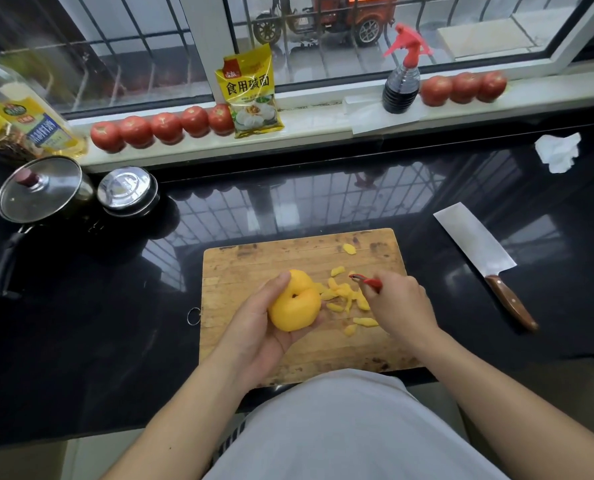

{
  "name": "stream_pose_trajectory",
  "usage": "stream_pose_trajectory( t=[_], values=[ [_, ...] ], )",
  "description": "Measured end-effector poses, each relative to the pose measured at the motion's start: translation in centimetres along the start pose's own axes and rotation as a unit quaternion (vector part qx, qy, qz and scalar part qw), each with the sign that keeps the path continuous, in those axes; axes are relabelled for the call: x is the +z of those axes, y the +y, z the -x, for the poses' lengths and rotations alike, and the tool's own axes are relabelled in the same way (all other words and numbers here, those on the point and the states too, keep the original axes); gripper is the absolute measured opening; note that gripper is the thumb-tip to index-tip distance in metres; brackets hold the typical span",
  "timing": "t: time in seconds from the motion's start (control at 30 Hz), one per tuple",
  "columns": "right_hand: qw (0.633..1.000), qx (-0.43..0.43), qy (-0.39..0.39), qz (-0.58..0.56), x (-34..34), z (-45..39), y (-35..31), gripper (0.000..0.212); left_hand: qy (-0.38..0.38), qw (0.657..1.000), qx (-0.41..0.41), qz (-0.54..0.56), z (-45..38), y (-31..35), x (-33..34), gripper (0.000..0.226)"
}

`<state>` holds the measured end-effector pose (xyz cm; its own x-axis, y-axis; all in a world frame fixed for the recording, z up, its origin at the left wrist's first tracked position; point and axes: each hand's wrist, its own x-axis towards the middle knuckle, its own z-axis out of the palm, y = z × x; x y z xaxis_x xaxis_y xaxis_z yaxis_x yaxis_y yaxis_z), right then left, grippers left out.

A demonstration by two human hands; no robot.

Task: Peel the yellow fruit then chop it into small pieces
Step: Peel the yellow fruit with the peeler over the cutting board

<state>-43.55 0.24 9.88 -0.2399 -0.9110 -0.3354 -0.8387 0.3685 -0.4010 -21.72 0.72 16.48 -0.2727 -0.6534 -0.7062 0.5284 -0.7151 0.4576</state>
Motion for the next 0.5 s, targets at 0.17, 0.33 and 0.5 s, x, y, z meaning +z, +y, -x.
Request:
stream_pose_trajectory(
  t=[0.17,0.33,0.5],
  values=[
    [0.977,0.023,-0.081,-0.196,-1.2,0.8,-0.7,0.023,-0.019,1.000,0.013,-0.002,0.0,-0.3,-0.3,0.042],
    [0.960,0.021,-0.095,-0.262,-2.3,2.5,-1.6,0.024,0.023,1.000,-0.013,0.008,-0.5,-0.5,-0.9,0.045],
    [0.942,-0.007,-0.059,-0.330,-2.9,4.1,-2.1,0.019,0.005,0.995,-0.081,0.063,-0.8,-0.5,-1.4,0.041]
  ],
)
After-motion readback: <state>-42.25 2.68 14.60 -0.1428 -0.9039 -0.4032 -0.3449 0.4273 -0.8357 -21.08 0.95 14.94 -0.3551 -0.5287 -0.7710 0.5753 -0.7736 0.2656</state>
